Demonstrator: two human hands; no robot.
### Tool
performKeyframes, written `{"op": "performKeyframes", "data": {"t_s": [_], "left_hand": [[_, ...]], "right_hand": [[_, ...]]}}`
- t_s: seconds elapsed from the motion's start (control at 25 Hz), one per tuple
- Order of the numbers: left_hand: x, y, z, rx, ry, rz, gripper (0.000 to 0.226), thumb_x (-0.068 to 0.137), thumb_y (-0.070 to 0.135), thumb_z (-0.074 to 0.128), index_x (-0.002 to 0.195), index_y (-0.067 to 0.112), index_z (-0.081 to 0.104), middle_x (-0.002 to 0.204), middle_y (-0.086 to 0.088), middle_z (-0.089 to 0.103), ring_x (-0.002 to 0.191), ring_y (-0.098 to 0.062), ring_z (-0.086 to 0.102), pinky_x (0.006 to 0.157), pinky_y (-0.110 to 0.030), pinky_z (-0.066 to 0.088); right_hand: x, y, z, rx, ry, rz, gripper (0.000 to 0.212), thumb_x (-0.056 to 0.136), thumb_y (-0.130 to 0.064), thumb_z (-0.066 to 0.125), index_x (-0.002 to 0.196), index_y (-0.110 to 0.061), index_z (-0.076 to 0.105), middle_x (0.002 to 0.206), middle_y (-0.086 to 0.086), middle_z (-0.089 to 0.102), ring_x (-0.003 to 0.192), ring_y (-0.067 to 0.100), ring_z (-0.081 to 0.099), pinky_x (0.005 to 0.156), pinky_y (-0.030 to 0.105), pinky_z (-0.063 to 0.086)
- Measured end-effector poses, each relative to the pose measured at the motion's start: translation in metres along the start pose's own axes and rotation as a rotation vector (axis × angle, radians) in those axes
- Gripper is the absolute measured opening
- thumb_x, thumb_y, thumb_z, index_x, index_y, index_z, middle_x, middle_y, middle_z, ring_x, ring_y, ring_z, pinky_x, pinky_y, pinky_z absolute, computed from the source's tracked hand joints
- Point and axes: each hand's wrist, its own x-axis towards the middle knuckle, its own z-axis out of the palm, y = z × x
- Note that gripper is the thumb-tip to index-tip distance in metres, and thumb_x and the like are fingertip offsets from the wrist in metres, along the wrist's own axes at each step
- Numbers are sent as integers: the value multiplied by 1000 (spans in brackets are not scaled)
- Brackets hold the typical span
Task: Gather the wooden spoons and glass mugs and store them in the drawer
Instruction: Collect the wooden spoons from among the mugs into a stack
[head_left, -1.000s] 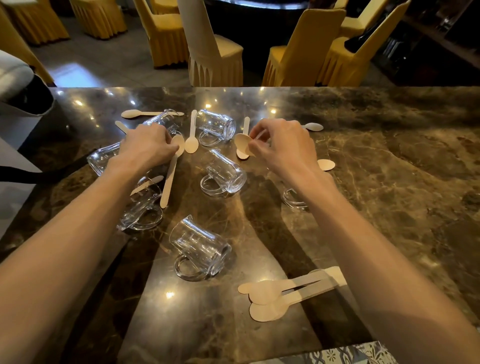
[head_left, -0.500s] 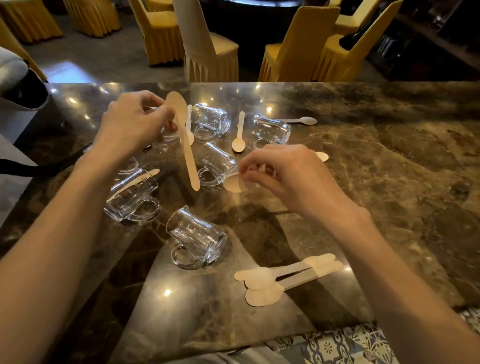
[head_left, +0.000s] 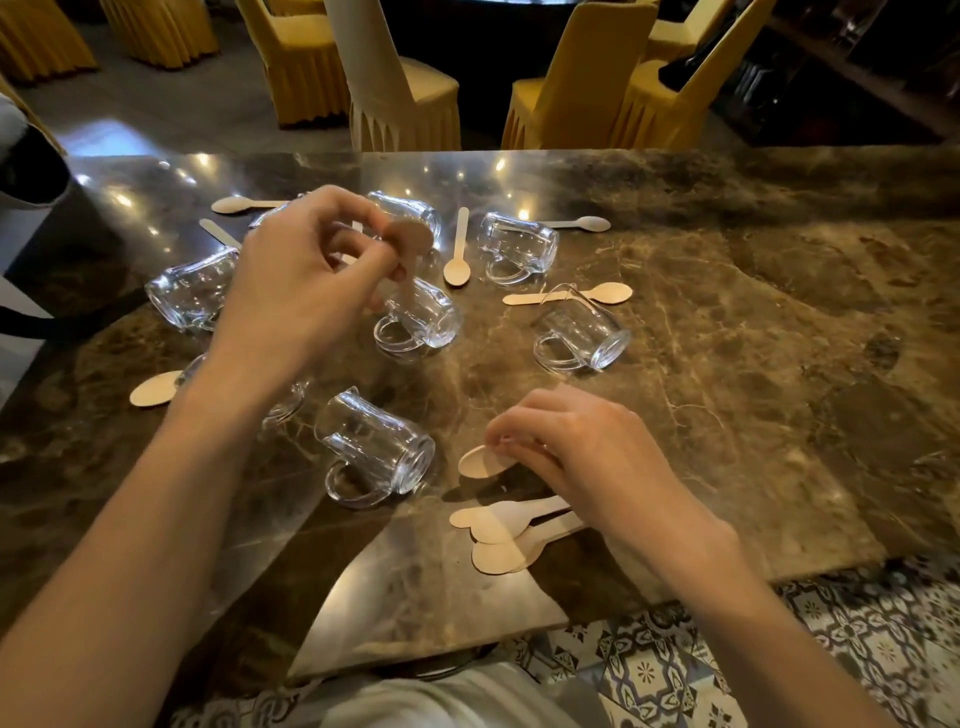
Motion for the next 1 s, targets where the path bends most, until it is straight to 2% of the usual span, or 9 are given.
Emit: {"op": "performKeyframes", "data": {"t_s": [0.12,0.28,0.4,0.48,0.64,0.76,0.84,1.0], "left_hand": [[-14,-5,8,-59,-19,-56,9,84,25,66,91,26,61,68,9,71,63,-10,67,71,-40,56],[-32,-1,23,-109,-72,-25,7,86,32,60,92,29,57,68,13,71,61,-9,66,68,-38,55],[-45,5,34,-190,-135,-16,13,91,33,53,98,23,55,76,6,73,60,-16,64,64,-36,52],[-57,6,42,-282,-170,-33,11,92,34,52,94,23,55,77,2,73,59,-17,63,60,-30,48],[-87,0,61,-386,-179,-91,9,93,31,51,91,22,54,77,0,72,60,-15,64,55,-21,48],[-105,-5,72,-471,-167,-194,7,92,29,53,88,22,55,78,-3,72,61,-16,63,52,-23,45],[-116,-9,74,-405,-205,-232,11,89,34,54,83,25,55,75,-1,71,57,-14,61,50,-23,42],[-135,-17,70,110,-359,-116,24,89,43,48,71,29,55,62,18,67,50,3,57,55,-23,40]], "right_hand": [[-17,-1,8,-19,-8,18,13,87,-33,61,96,-32,71,92,-12,68,83,13,60,64,22,41],[-29,-3,17,1,-50,-13,16,90,-31,58,97,-28,71,94,-9,69,84,14,59,65,20,31],[-34,-2,21,24,-34,3,17,91,-30,56,98,-27,71,95,-9,69,85,15,58,69,20,32],[-36,-1,25,16,16,20,15,89,-28,59,95,-27,72,93,-10,70,85,14,60,68,19,34],[-45,2,36,12,97,25,11,85,-25,66,93,-25,74,93,-12,72,84,14,64,71,26,50],[-54,7,36,4,223,74,13,80,-24,72,93,-25,74,91,-13,72,82,11,65,68,20,47],[-58,13,32,14,266,110,14,81,-24,71,95,-25,72,93,-12,72,84,11,65,67,23,49],[-64,24,24,1,250,148,14,82,-25,69,96,-24,71,92,-11,71,80,12,63,62,29,53]]}}
